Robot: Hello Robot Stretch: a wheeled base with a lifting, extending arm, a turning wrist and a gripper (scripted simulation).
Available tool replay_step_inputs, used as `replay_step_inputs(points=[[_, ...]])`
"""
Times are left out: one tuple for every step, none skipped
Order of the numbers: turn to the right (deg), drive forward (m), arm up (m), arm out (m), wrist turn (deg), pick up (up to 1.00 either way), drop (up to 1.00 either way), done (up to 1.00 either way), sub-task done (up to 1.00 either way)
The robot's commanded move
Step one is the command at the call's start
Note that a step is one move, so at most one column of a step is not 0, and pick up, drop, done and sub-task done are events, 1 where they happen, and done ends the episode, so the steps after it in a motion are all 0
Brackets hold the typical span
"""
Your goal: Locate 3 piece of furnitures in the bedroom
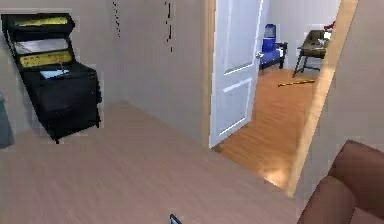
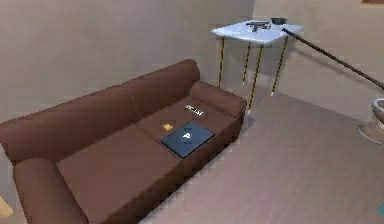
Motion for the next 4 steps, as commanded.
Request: replay_step_inputs(points=[[-36.0, 0.0, 0.0, 0.0, 0.0, 0.0, 0.0, 0.0, 0.0], [0.0, 1.0, 0.0, 0.0, 0.0, 0.0, 0.0, 0.0, 0.0], [-36.0, 0.0, 0.0, 0.0, 0.0, 0.0, 0.0, 0.0, 0.0], [0.0, 0.1, 0.0, 0.0, 0.0, 0.0, 0.0, 0.0, 0.0]])
